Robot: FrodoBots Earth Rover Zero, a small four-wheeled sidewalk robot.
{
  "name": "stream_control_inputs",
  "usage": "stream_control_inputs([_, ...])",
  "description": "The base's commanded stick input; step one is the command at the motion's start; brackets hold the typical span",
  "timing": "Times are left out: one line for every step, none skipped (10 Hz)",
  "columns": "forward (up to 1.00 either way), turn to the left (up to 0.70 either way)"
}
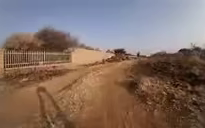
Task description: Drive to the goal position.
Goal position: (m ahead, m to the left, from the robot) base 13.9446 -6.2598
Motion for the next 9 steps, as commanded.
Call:
stream_control_inputs([0.7,0.0])
stream_control_inputs([0.7,0.0])
stream_control_inputs([0.7,0.0])
stream_control_inputs([0.7,0.0])
stream_control_inputs([0.7,0.0])
stream_control_inputs([0.7,0.0])
stream_control_inputs([0.7,0.0])
stream_control_inputs([0.7,0.0])
stream_control_inputs([0.7,0.0])
